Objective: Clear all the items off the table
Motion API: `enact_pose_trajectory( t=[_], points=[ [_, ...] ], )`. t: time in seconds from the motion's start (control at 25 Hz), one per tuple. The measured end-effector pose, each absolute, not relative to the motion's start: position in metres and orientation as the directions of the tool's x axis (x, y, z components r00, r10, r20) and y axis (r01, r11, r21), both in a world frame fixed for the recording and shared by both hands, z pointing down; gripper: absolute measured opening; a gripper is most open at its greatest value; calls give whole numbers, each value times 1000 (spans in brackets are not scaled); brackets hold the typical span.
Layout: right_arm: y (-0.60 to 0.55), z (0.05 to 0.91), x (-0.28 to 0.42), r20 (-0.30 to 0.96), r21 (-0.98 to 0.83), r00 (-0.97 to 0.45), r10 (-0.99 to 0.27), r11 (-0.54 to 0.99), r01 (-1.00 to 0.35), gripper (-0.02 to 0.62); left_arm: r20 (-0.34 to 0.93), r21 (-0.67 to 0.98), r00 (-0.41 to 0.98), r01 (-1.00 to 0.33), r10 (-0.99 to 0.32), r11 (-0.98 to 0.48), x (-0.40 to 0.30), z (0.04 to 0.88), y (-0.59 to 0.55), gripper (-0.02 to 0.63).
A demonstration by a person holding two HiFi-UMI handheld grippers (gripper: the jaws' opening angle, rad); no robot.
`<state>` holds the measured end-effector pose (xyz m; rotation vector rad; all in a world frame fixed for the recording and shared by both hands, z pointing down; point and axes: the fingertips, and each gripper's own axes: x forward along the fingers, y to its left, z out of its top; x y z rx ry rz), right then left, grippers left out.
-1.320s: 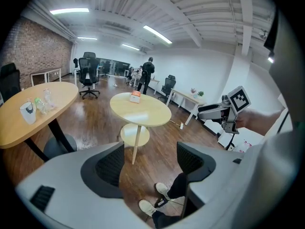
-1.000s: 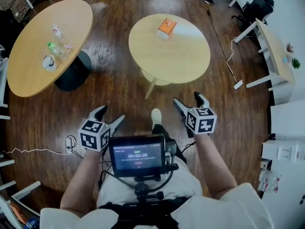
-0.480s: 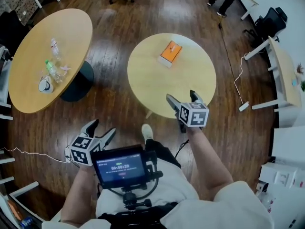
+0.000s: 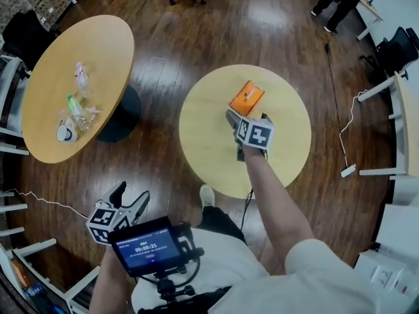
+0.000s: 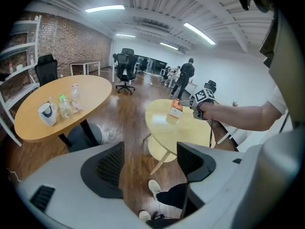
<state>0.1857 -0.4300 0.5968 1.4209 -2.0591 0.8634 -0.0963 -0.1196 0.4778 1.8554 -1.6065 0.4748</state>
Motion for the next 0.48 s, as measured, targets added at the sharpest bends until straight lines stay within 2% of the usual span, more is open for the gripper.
enact_pose_trajectory(
  t=[0.12,0.28,0.48],
  points=[
    [-461,622,180,738,-201,-287,-611,208,-957,620,653,218,143,-976,-743,3,-104,477,-117,342],
    [-493,649,175,766,-142,-218,-605,172,-975,620,676,208,94,-976,-731,67,-115,479,-109,342],
    [-498,670,183,776,-160,-248,-580,199,-967,594,687,212,73,-972,-723,104,-118,478,-107,342]
  ],
)
